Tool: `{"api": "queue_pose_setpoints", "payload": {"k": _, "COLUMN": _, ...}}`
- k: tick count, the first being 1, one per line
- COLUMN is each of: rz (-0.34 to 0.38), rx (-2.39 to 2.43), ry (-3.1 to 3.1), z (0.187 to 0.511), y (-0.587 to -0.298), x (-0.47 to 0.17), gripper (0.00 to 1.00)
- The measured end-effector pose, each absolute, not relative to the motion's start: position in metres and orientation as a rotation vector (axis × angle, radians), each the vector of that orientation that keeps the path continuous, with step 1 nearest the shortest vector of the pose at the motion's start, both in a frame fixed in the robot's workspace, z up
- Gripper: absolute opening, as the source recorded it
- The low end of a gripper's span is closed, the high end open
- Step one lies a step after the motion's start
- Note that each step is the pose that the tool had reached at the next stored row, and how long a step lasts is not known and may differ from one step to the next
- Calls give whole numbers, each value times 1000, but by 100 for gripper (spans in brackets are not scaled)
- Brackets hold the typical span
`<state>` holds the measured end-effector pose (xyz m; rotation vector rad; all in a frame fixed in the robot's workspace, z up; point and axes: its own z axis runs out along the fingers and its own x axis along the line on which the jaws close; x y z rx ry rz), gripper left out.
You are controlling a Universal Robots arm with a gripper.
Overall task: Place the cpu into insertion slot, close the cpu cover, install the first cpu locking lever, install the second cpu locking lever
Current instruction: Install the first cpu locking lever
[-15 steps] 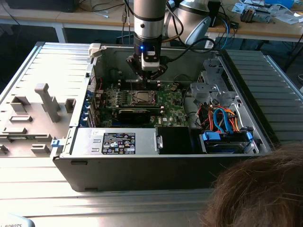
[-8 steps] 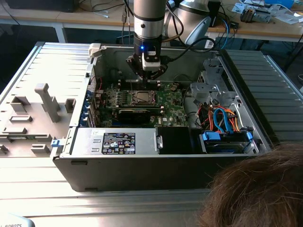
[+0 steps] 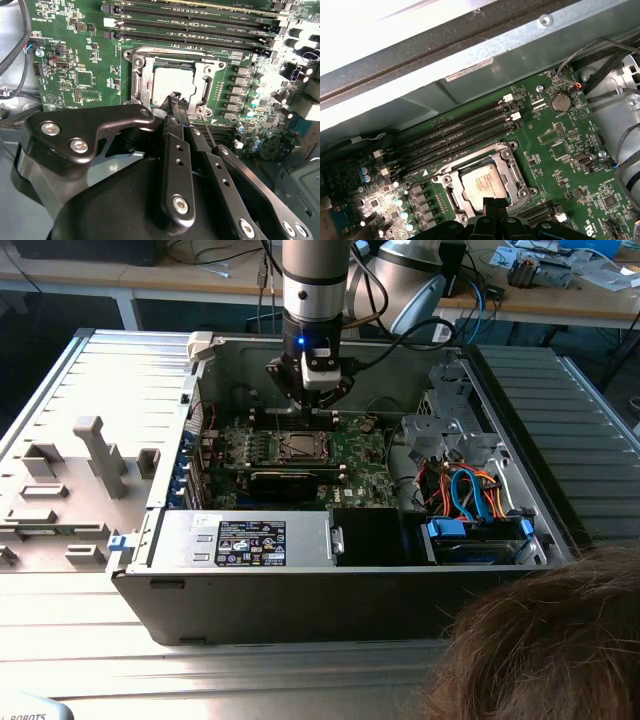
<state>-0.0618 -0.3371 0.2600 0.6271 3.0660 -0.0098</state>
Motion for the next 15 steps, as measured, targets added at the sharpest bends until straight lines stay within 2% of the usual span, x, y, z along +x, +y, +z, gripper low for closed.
{"api": "queue_pose_setpoints", "payload": {"k": 15, "rz": -9, "rx": 471, "ry": 3093, "z": 260, "y": -337, "x": -62, "gripper": 11}}
